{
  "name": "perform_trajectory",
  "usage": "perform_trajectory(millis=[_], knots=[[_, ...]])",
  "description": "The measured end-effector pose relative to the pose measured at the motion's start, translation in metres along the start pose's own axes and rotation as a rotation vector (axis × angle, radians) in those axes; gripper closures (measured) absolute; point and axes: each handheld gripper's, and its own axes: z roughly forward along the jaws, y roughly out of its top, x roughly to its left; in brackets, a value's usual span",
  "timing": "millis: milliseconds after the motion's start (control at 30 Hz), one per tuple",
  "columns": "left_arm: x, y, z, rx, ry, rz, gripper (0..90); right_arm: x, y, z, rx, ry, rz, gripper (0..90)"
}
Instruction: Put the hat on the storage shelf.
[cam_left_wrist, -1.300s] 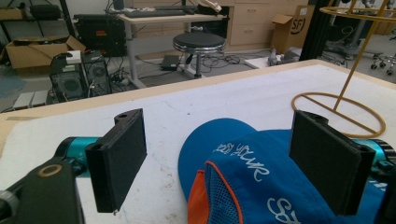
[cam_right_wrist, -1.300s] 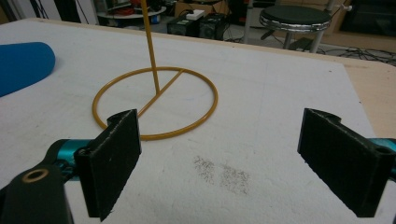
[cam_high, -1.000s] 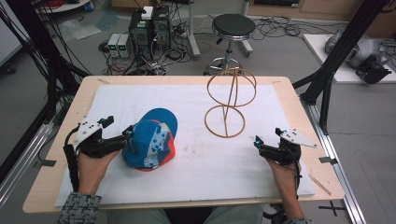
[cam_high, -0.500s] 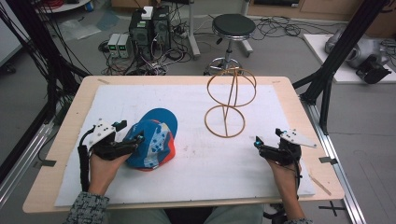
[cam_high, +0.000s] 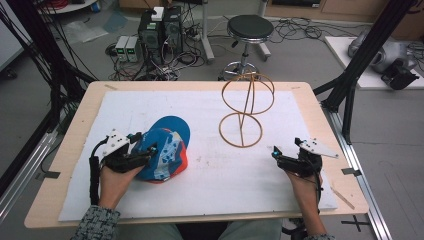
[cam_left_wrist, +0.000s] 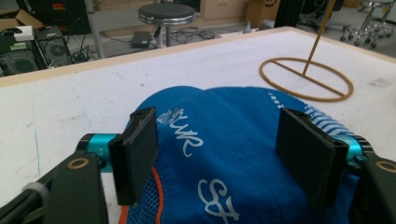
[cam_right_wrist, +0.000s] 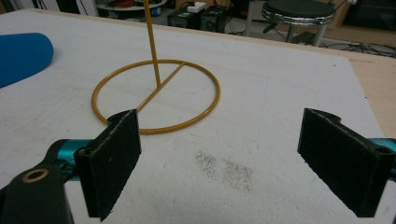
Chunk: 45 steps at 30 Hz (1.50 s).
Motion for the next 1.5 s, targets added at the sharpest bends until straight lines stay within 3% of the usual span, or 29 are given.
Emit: perform_trajectory(millis=[267,633,867,1167,1333,1400,1500], knots=[[0.000,-0.002,0.001,0.017,0.013,0.015,40.7,0.000,0.000,0.000,0.003,-0.002,0.002,12.5],[-0.001,-0.003,0.001,0.034,-0.001,0.047,53.8,0.000,0.000,0.000,0.007,-0.002,0.003,12.5],[-0.001,-0.004,0.000,0.034,-0.007,0.046,65.8,0.000,0.000,0.000,0.010,0.000,0.007,12.6],[0.000,-0.004,-0.003,0.029,-0.023,0.030,86.4,0.000,0.000,0.000,0.012,0.001,0.008,12.6],[-0.003,-0.001,-0.006,0.007,-0.036,0.029,88.8,-0.001,0.000,0.000,0.009,-0.002,0.010,13.3],[-0.003,0.003,-0.008,-0.010,-0.066,-0.013,88.9,-0.001,0.000,-0.001,0.009,-0.006,0.011,13.3],[-0.003,0.008,-0.009,-0.024,-0.088,-0.035,88.9,-0.002,0.000,-0.001,0.007,-0.007,0.005,13.4]])
